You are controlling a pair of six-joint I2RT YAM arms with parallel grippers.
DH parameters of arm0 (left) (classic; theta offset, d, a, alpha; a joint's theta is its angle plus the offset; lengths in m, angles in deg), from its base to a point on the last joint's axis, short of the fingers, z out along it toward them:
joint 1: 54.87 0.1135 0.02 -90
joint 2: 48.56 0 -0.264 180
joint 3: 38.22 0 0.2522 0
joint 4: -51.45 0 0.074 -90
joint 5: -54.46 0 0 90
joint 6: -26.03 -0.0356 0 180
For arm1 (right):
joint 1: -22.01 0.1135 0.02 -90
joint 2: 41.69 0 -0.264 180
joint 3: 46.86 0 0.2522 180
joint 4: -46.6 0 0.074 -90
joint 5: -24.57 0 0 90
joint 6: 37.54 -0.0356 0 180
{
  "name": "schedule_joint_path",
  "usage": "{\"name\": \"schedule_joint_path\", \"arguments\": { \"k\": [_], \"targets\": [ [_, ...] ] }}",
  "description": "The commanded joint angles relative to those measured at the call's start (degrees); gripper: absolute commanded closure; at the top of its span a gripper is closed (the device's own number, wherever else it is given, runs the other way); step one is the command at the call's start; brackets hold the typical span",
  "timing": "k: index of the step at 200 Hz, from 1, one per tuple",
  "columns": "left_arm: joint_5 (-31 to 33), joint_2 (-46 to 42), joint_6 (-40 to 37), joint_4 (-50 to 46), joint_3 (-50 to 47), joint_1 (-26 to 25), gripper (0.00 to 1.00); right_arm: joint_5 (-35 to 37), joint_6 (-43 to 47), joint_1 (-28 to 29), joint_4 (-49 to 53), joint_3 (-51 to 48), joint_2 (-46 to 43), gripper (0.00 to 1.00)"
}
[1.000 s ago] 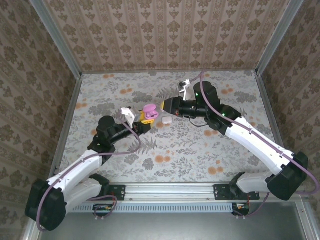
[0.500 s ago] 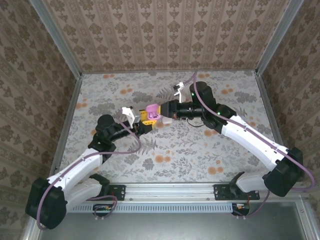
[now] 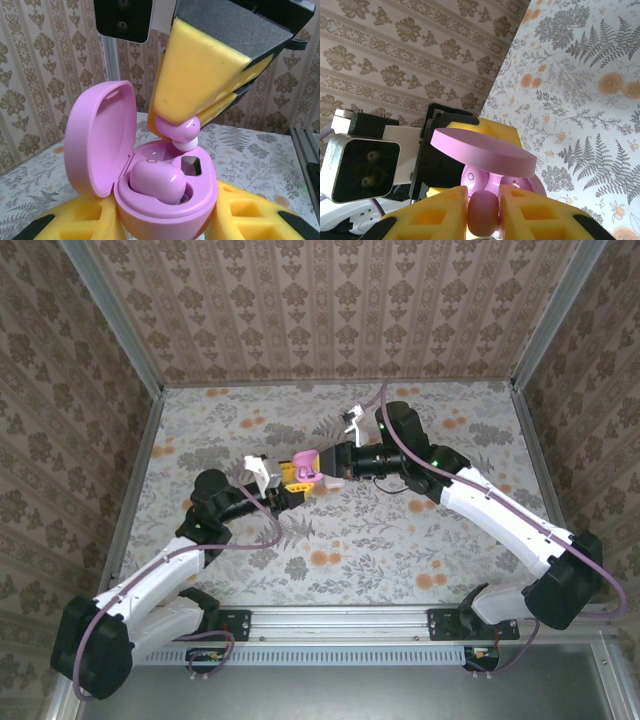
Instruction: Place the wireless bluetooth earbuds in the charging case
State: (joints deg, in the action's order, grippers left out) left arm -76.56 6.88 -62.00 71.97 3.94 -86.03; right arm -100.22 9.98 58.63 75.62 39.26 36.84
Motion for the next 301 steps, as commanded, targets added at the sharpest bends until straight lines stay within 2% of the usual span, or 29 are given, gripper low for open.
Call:
{"name": "schedule_joint_path", "arguments": {
  "k": [1, 46, 87, 144, 272, 301],
  "targets": [
    [-1.55, -1.36, -1.08, 2.56, 1.81, -0.41, 0.63, 0.59, 3.05, 0.29, 4.84, 2.27, 0.85, 0.75],
    [-1.73, -1.52, -1.03, 2.55, 1.83, -0.42, 0.63, 1.16, 4.95, 0.20, 7.31, 4.13, 2.89, 0.77],
    [-1.64, -1.98, -0.76, 2.90, 1.85, -0.45, 0.63, 0.25, 6.87, 0.20, 9.82, 5.18, 4.31, 0.74],
    [-1.17, -2.13, -0.70, 3.07, 1.74, -0.44, 0.63, -0.65, 6.03, 0.20, 8.37, 4.71, 4.05, 0.70],
    [0.57, -3.50, -1.48, 2.28, 1.26, -0.40, 0.63, 7.50, 8.29, -0.12, 17.10, 7.70, 1.99, 0.66],
    [0.51, -3.55, -2.20, 1.91, 1.26, -0.40, 0.63, 9.38, 8.11, -0.23, 16.11, 7.20, -0.09, 0.62]
  ]
}}
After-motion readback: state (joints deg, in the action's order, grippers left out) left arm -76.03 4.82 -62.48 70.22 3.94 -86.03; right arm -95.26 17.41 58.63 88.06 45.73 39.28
